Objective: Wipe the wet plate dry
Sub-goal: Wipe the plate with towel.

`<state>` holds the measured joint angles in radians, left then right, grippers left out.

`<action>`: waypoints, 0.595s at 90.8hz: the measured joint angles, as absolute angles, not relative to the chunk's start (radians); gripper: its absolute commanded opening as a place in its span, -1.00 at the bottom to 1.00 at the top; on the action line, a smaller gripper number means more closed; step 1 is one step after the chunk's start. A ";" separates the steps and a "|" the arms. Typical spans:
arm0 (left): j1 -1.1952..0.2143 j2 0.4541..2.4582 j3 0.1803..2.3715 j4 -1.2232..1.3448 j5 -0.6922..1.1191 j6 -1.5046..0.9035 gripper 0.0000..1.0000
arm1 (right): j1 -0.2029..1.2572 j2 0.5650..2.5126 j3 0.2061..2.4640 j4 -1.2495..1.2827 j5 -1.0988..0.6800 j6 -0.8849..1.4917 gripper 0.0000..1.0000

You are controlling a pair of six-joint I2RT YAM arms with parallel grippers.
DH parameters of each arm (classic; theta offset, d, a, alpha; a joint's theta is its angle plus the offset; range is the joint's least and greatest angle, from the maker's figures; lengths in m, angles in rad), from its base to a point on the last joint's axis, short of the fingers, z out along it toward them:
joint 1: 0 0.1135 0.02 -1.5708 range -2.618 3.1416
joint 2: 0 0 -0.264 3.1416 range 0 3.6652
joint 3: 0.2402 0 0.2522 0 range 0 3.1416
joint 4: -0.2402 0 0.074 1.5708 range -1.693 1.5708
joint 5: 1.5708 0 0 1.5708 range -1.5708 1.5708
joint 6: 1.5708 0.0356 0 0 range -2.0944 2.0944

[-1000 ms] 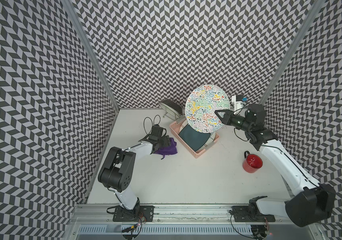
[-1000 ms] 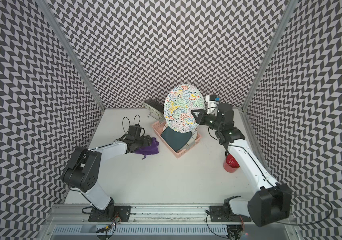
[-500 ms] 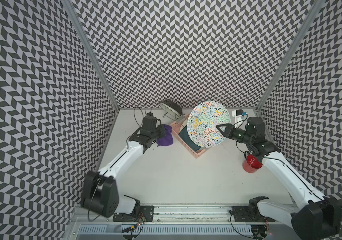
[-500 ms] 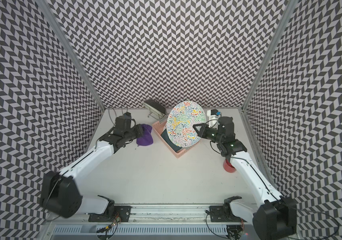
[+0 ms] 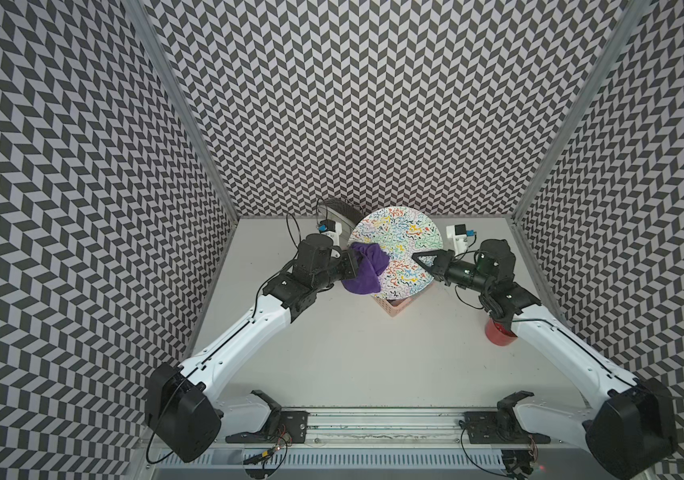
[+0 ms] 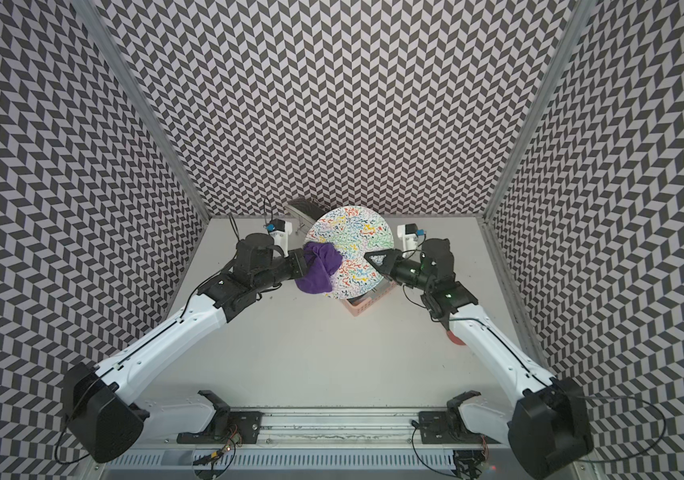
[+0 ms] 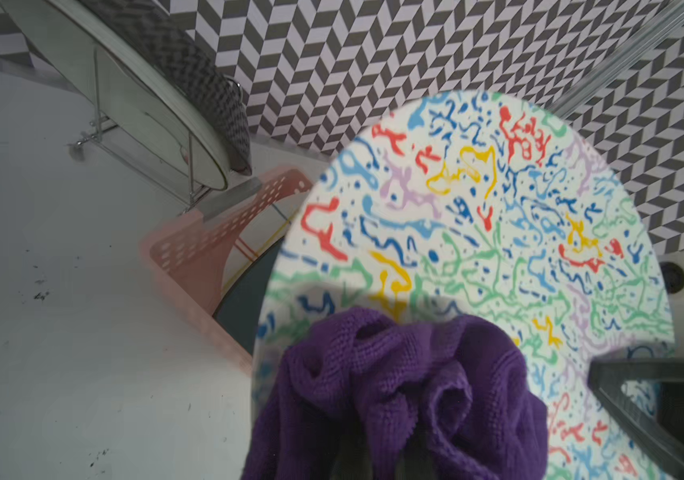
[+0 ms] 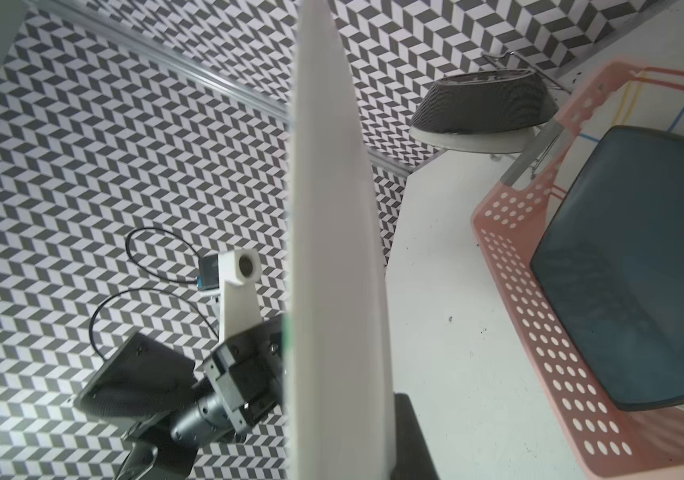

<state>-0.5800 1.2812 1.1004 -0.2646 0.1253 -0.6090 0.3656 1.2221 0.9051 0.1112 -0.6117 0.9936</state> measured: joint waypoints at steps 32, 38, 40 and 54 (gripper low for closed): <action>-0.677 1.332 1.195 -0.238 0.156 -0.548 -1.00 | 0.414 1.283 0.957 0.194 -0.539 1.049 -1.00; -0.587 1.306 1.179 -0.241 0.163 -0.556 -1.00 | 0.419 1.265 0.956 0.195 -0.517 1.052 -1.00; -0.556 1.298 1.173 -0.241 0.164 -0.559 -1.00 | 0.419 1.254 0.954 0.195 -0.507 1.052 -1.00; -0.606 1.289 1.205 -0.240 0.098 -0.562 -1.00 | 0.418 1.190 0.939 0.194 -0.486 1.056 -1.00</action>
